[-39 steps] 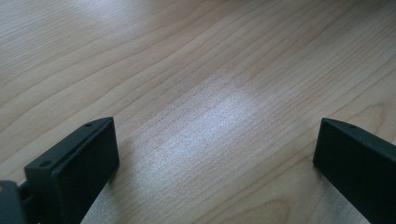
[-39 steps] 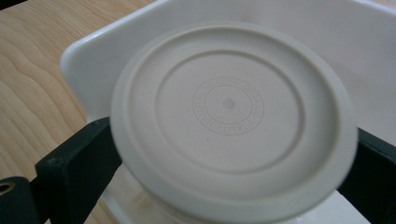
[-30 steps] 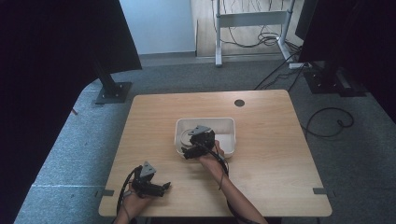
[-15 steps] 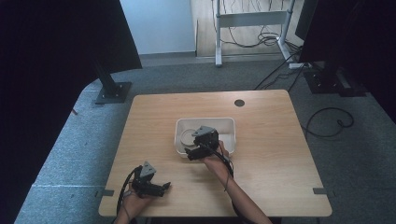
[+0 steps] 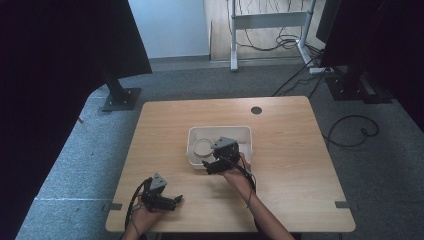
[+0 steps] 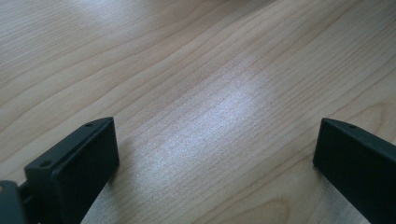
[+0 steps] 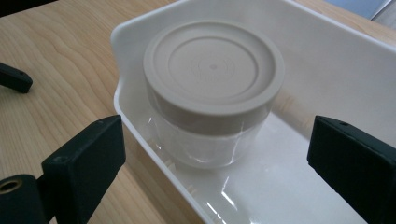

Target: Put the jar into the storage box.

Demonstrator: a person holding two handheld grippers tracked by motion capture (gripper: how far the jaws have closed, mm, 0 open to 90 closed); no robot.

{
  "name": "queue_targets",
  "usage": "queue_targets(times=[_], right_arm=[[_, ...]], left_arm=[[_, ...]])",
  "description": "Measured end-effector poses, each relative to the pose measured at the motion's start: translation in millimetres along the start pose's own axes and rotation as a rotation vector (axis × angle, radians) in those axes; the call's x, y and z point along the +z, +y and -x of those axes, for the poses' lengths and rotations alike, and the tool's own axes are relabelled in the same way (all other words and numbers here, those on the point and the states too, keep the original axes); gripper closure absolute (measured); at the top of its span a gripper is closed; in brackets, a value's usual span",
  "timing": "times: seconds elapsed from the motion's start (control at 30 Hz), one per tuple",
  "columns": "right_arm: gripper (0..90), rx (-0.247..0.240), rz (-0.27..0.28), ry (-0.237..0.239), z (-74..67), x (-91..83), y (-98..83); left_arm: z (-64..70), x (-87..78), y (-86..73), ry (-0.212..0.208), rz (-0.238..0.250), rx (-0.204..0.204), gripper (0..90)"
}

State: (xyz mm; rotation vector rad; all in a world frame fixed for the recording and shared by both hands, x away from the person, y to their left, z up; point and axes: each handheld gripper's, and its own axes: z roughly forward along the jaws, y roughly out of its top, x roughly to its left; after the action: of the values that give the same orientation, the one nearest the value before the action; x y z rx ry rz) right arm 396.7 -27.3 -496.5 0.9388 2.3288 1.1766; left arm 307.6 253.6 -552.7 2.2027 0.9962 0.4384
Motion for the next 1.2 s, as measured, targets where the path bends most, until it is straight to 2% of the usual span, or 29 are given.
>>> queue_targets(times=[0.33,1.2], right_arm=[[4.5,-0.022,0.005,0.008,1.7,-10.8,-8.6],[4.5,-0.016,0.023,0.024,4.1,-34.6,-29.8]], left_arm=[[0.1,0.0,0.0,0.000,0.000,-0.001,0.1],[0.0,0.0,0.0,0.000,0.000,0.000,0.0]])
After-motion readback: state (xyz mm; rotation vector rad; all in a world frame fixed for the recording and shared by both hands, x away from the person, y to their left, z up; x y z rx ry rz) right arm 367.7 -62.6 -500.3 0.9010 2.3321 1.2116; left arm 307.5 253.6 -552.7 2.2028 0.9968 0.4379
